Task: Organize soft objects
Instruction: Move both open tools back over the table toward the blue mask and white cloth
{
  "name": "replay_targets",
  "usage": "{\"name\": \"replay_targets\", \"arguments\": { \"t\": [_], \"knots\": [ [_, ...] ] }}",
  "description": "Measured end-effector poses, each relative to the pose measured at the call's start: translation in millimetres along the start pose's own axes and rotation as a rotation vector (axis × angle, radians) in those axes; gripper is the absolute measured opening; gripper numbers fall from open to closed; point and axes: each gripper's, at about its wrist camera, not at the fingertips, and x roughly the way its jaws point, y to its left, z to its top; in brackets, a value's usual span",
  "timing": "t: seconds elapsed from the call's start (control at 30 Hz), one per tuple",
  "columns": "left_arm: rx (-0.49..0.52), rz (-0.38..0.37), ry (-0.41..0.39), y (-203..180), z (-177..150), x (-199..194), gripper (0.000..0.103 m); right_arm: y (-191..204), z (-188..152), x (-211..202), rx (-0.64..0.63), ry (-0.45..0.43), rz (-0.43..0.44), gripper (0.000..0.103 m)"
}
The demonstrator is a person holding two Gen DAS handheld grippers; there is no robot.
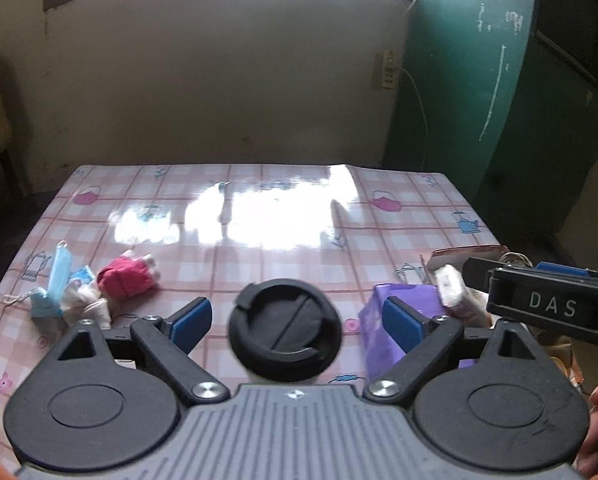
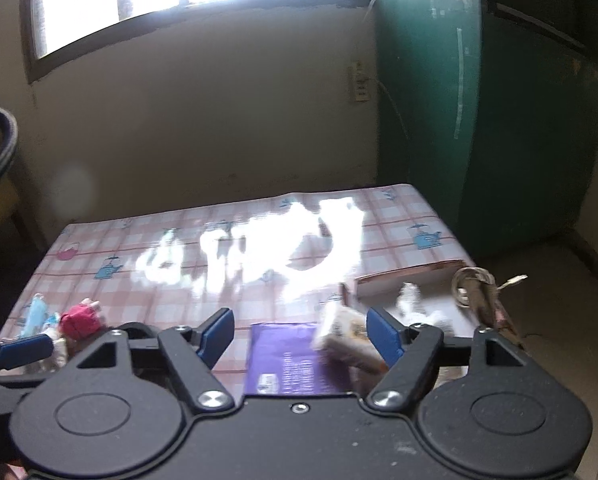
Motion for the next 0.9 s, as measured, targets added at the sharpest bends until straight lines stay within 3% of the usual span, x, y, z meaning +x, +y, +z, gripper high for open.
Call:
{"name": "replay_targets", "arguments": {
  "t": [0.63, 0.9],
  "knots": [
    [-0.098, 0.084, 0.007, 79, -13, -13, 0.095, 97, -10, 16, -0.100, 0.022, 0.108, 0.089],
    [-0.174, 0.148, 0.006, 138, -31, -21, 0.095, 151, -25, 21, -0.175, 0.029, 0.205, 0.089]
  ]
}}
